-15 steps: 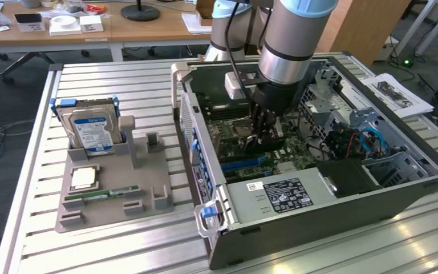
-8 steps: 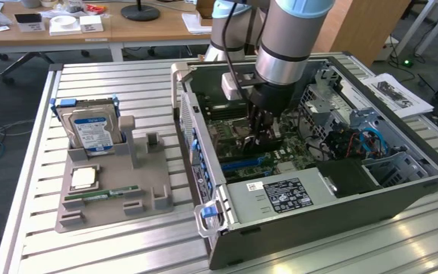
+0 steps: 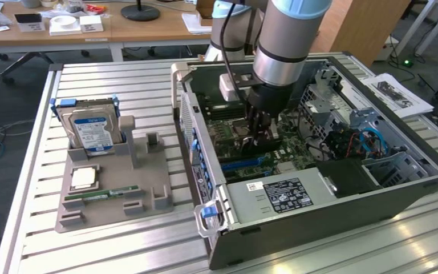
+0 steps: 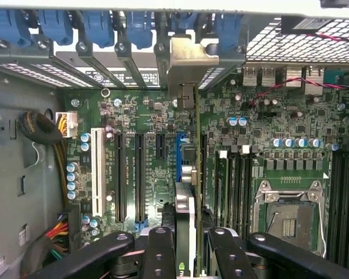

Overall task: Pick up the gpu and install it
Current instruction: 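Insert the gpu into the slot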

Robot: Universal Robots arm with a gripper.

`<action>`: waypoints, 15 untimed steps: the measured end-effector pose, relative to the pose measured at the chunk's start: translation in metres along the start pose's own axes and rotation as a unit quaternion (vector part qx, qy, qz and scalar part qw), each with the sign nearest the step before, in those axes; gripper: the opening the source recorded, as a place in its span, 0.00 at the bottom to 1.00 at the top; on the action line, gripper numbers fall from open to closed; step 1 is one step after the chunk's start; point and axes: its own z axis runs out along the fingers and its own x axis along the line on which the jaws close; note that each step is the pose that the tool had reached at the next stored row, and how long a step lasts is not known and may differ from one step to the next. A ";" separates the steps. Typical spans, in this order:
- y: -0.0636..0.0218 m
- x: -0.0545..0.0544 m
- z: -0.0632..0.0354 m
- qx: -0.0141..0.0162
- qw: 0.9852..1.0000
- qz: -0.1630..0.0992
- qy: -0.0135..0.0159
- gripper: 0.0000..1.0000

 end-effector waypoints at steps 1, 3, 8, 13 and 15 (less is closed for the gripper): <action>0.0001 0.000 0.0001 0.000 1.000 0.000 0.000 0.27; 0.0005 0.000 0.0002 0.000 1.000 0.000 0.000 0.27; 0.0012 0.001 0.0003 0.000 1.000 0.000 0.000 0.27; 0.0014 0.002 0.0003 0.000 1.000 0.000 0.000 0.27; 0.0015 0.002 0.0003 0.000 1.000 0.000 0.000 0.27</action>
